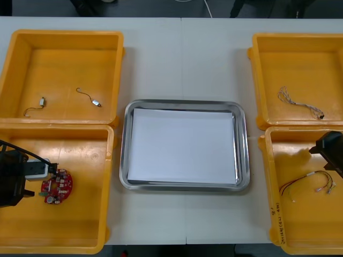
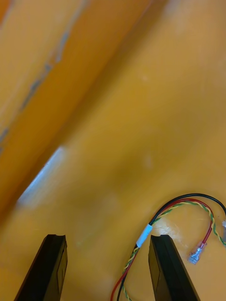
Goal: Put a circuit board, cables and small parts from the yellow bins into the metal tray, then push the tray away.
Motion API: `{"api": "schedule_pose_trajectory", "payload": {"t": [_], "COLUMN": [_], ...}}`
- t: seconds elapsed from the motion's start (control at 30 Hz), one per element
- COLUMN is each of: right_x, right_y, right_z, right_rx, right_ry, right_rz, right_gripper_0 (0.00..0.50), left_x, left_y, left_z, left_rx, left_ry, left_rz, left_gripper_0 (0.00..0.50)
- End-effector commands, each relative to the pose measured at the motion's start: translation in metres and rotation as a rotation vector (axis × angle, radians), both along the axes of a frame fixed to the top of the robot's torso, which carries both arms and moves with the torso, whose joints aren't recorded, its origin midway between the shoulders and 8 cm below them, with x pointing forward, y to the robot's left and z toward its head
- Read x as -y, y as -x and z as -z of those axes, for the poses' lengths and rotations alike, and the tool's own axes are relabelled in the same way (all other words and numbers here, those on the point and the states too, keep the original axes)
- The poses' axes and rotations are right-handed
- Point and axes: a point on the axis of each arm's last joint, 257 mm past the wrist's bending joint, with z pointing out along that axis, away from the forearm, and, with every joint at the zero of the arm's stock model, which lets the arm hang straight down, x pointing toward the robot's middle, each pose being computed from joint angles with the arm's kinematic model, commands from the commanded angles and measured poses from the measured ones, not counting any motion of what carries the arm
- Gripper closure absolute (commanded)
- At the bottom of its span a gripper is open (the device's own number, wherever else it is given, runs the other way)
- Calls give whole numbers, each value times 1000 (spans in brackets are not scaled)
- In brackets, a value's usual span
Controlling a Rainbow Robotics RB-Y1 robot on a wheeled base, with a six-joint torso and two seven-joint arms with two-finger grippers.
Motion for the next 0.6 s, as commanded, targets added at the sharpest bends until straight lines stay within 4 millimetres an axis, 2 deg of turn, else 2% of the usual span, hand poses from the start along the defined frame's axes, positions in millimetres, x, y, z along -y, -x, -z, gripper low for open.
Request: {"api": "schedule_pose_trajectory", "payload": {"t": [0.03,0.27,0.6], "right_x": [-4,-7,-14], "right_y": [11,16,22], "right_z": [19,30,42], "right_rx": [-23,-31,-45], "right_ry": [-10,-22,-40], "right_rz": [21,38,56], "right_gripper_0": [0,0,0], "left_x": [3,10,10], "left_y": [2,3,6], "left_z": [0,13,27], "left_rx": [46,52,44], "left_ry": [-41,-31,-39], "left_rz": [151,165,172], "left_gripper_0": [0,0,0]}}
